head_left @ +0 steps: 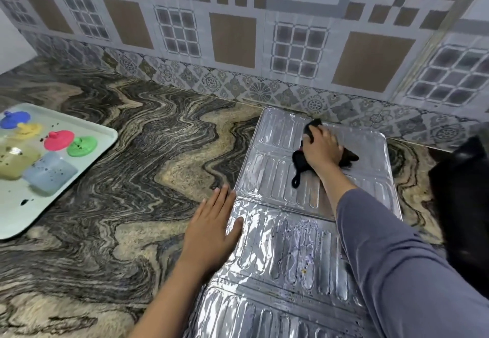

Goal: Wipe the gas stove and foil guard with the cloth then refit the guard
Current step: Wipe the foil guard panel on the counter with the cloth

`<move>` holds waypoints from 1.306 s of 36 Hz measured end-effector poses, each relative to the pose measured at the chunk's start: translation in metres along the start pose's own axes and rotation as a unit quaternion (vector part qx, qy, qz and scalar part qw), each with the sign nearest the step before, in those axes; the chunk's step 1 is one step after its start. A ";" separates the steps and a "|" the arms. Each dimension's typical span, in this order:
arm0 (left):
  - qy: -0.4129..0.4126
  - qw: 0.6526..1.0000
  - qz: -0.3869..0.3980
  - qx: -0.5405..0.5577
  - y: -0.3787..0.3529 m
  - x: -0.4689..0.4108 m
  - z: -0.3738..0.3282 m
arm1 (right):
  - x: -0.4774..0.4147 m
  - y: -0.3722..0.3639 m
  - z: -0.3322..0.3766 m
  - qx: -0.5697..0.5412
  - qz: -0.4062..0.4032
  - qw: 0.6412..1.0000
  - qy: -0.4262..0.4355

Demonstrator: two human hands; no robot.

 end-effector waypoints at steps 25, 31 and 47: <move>0.002 1.000 0.007 -0.006 -0.004 0.002 0.001 | 0.062 0.025 -0.017 -0.166 0.071 0.961 0.211; -0.003 1.000 0.014 -0.021 -0.005 0.002 0.002 | 0.061 0.038 -0.050 -0.155 -0.076 0.981 0.088; 0.034 0.998 0.048 -0.012 0.011 0.012 -0.005 | 0.074 0.122 -0.012 -0.322 -0.218 0.921 0.003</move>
Point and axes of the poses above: each hand's wrist, its own x-axis away from the middle knuckle, its own y-axis out of the back of the hand, z = x × y, the point moved 2 cm from there along -x, towards the middle knuckle, and after that the axes turned 14 degrees about -z, right-handed, at the moved point
